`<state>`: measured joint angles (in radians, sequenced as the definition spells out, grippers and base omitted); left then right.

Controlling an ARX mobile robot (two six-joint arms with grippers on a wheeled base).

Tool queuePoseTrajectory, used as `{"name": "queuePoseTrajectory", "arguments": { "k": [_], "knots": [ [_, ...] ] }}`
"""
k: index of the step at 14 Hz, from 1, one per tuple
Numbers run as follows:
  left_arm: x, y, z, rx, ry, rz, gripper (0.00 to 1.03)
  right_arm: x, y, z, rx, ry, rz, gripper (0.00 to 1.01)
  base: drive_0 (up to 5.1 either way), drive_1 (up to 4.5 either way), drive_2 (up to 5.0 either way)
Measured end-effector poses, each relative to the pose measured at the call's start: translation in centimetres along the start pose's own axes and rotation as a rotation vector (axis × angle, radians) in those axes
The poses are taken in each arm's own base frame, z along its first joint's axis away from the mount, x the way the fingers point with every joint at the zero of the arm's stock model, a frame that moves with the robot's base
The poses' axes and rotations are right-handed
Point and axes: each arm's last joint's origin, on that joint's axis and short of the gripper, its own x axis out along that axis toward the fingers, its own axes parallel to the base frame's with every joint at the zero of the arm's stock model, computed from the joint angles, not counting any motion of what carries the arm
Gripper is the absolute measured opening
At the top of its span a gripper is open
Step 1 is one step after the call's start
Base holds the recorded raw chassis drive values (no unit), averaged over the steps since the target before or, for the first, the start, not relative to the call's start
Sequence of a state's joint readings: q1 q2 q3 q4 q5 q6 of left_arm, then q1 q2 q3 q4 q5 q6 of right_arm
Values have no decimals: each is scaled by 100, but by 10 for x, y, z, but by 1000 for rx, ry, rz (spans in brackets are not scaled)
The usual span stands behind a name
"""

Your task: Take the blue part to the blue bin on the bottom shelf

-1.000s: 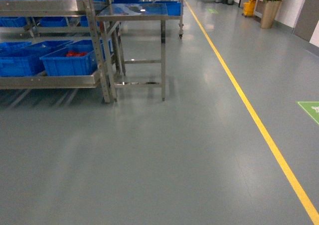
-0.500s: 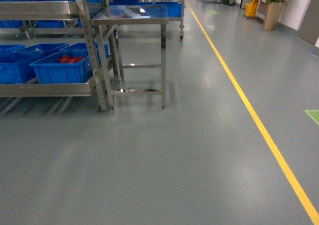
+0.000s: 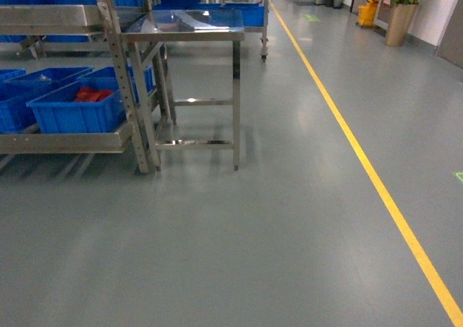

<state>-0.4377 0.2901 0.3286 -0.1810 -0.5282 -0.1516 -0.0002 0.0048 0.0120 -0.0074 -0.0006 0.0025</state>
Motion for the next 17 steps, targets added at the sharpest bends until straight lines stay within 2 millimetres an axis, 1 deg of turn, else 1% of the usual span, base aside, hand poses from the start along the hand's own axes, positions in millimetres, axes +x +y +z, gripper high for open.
{"name": "queuePoseTrajectory", "arguments": {
  "k": [17],
  "knots": [
    [0,0,0,-2,-2,-1,43,0,0,0,0,-2,0,98,5,422,-412]
  ]
}}
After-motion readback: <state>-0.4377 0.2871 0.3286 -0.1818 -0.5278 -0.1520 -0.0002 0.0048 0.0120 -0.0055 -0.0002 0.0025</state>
